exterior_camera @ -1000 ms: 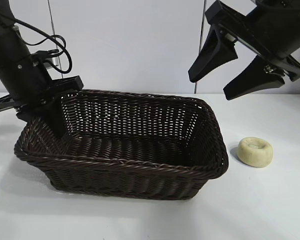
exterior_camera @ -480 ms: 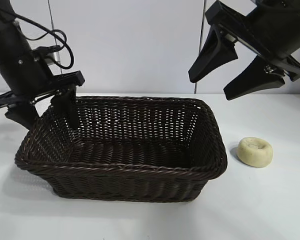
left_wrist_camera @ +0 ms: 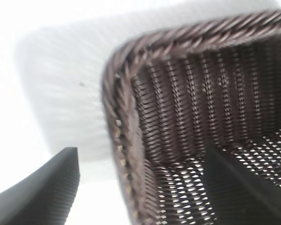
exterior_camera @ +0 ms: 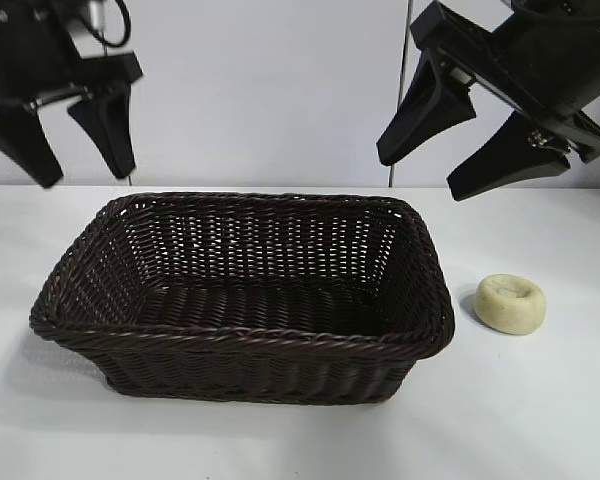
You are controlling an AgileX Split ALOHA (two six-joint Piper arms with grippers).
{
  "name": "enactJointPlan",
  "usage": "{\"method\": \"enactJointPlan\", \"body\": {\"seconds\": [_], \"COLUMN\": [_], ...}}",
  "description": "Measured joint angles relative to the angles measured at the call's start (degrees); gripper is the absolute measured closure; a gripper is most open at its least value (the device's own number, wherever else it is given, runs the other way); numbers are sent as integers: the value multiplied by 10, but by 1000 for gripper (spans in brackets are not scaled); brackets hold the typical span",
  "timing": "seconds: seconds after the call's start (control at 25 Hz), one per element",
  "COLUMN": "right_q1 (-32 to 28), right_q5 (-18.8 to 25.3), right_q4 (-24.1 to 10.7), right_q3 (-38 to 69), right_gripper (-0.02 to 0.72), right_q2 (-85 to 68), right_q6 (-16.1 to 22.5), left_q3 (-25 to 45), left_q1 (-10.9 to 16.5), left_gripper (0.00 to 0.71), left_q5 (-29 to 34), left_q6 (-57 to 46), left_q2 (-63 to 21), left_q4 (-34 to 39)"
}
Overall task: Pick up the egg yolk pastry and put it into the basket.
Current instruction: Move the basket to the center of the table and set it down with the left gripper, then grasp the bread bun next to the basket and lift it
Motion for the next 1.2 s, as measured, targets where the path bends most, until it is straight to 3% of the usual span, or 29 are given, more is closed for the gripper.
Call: {"method": "enactJointPlan", "body": {"seconds": [0.24, 0.64, 0.96, 1.2], "right_q1": [0, 0, 0, 0], "right_q5": [0, 0, 1, 3], "right_q4": [0, 0, 0, 0], "right_q3": [0, 0, 0, 0], "right_gripper": [185, 185, 185, 185], "right_q2": [0, 0, 0, 0], "right_q6": [0, 0, 0, 0], "left_q3": [-3, -3, 18, 134], "left_q1": [6, 104, 106, 106], "left_gripper": [175, 175, 175, 175], "left_q5": [2, 22, 29, 29], "left_q6": [-46, -57, -51, -40], "left_q2": [0, 0, -14, -111], "left_q4": [111, 129, 116, 112]}}
